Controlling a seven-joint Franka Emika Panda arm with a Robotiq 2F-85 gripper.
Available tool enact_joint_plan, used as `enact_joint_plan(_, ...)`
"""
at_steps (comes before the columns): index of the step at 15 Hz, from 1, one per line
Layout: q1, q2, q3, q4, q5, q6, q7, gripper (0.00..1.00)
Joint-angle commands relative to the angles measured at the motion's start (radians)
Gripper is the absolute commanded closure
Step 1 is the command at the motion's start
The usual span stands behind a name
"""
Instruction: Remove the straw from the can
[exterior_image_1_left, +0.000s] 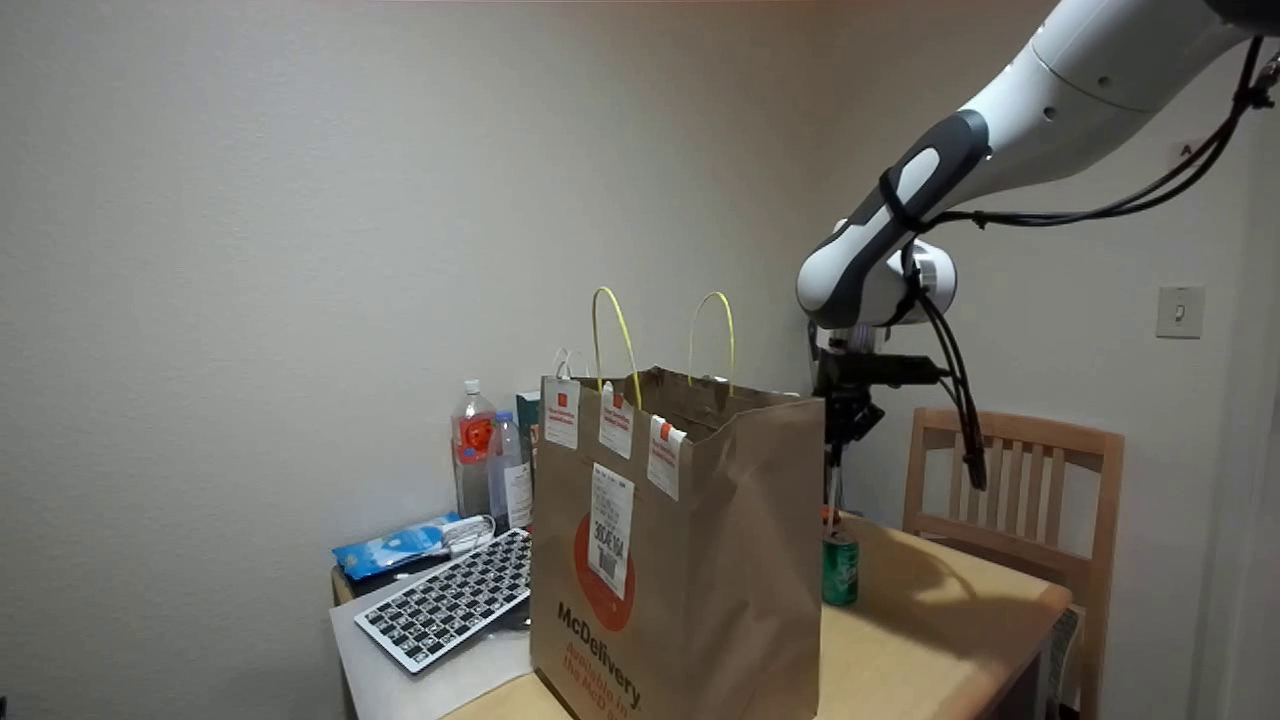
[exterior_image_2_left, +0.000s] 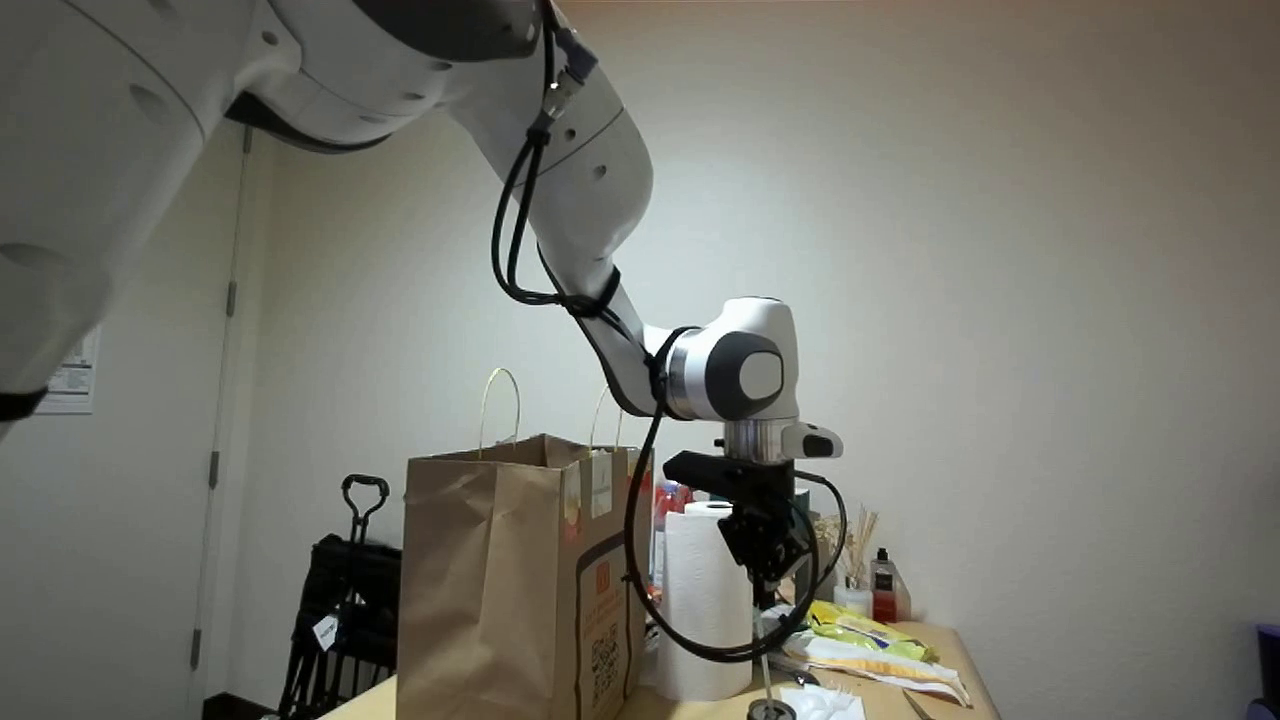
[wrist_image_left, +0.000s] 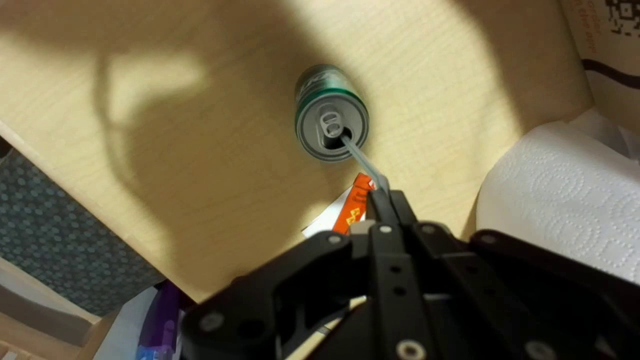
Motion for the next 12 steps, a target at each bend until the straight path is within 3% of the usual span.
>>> enact_joint_plan(1,0.013,-0.067,-0.006,-0.047,-0.024,0.004,0.040,1.00)
enact_joint_plan(12,0.024,-0.192,-0.006,-0.112,-0.073,-0.005,0.110,1.00)
